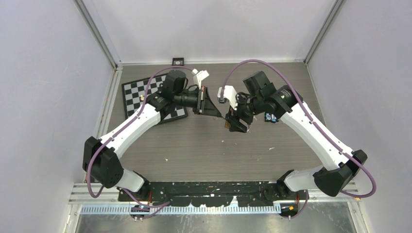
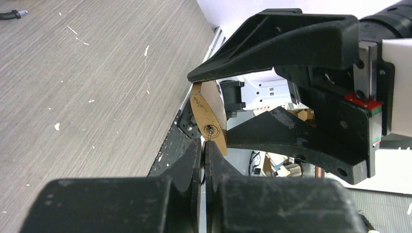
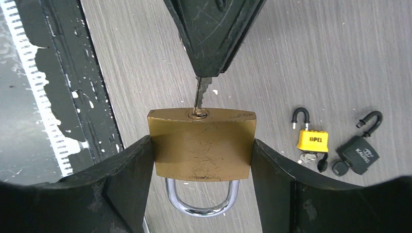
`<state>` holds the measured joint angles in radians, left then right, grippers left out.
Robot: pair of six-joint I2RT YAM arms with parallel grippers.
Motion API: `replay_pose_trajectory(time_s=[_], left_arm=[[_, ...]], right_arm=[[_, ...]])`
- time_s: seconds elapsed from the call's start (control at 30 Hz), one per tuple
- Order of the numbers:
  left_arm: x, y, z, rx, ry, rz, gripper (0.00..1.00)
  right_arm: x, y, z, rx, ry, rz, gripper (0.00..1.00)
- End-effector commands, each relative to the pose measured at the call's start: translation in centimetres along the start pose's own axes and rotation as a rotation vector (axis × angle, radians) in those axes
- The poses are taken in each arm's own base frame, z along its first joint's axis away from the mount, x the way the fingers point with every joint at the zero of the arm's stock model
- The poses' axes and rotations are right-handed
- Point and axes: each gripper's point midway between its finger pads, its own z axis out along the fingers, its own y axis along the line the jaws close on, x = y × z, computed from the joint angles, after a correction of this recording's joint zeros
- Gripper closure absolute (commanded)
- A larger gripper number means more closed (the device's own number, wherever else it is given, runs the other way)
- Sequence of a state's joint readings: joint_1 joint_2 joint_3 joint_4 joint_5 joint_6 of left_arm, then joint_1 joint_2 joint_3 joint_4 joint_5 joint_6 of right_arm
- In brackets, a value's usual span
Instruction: Unlock with the key
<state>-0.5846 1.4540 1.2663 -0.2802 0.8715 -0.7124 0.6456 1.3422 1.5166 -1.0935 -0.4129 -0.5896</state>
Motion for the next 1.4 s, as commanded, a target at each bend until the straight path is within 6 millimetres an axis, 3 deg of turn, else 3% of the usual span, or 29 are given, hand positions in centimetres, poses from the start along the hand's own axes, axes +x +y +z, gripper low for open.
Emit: replay_pose_trajectory(time_s=[0.0,0.7,1.37], left_arm=[[0.6,-2.6,-0.2,0.082,-0.003,0.119,1.00],[0.4,0.1,0.9,0.020,-0.005,-0.139,1.00],[0.8,0.1,0.2,-0.042,-0.012,0.136,1.00]], right_arm=[[-4.5,-0.9,-0.5,-0.001,-0.207,-0.042,1.00],[-2.0,-2.9,0.4,0.132,-0.165,-0.119,1.00],[-2.1,-1.1,0.5,0.005,-0.230,-0.110,1.00]])
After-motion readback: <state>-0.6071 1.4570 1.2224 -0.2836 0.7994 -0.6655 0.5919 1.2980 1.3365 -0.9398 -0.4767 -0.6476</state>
